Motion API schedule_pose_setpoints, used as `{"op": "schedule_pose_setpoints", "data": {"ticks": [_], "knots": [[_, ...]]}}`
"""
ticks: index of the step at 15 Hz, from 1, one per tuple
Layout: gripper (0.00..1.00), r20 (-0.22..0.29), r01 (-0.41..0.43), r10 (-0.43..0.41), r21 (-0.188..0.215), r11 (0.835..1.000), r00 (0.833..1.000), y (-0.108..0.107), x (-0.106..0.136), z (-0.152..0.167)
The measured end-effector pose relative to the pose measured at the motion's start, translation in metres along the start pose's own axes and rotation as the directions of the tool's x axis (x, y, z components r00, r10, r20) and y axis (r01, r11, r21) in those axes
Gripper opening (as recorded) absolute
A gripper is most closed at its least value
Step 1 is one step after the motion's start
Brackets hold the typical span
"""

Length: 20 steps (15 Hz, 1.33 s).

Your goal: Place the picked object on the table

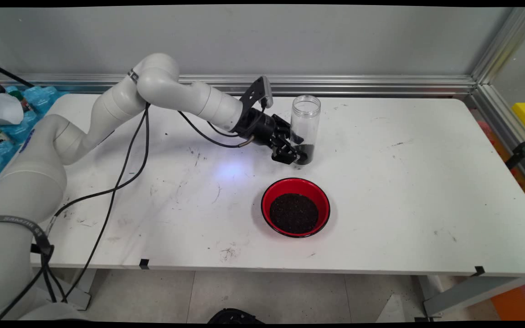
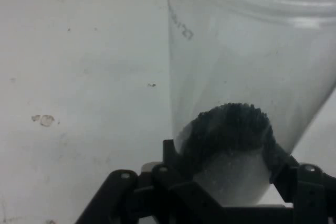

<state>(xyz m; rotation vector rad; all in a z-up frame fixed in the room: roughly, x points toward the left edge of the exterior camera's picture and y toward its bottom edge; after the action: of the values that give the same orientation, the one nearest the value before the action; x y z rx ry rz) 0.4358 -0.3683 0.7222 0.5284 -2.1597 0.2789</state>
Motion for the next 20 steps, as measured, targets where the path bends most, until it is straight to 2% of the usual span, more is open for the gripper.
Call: {"op": "schedule_pose_setpoints", "data": {"ticks": [17, 18, 20], "knots": [[0.00, 0.020, -0.044, 0.045, -0.004, 0.999, 0.999, 0.004, -0.011, 0.011], [1.00, 0.020, -0.046, 0.047, -0.007, 0.999, 0.999, 0.005, -0.011, 0.011], [1.00, 0.023, -0.049, 0.049, -0.011, 0.999, 0.999, 0.006, -0.012, 0.011]]}}
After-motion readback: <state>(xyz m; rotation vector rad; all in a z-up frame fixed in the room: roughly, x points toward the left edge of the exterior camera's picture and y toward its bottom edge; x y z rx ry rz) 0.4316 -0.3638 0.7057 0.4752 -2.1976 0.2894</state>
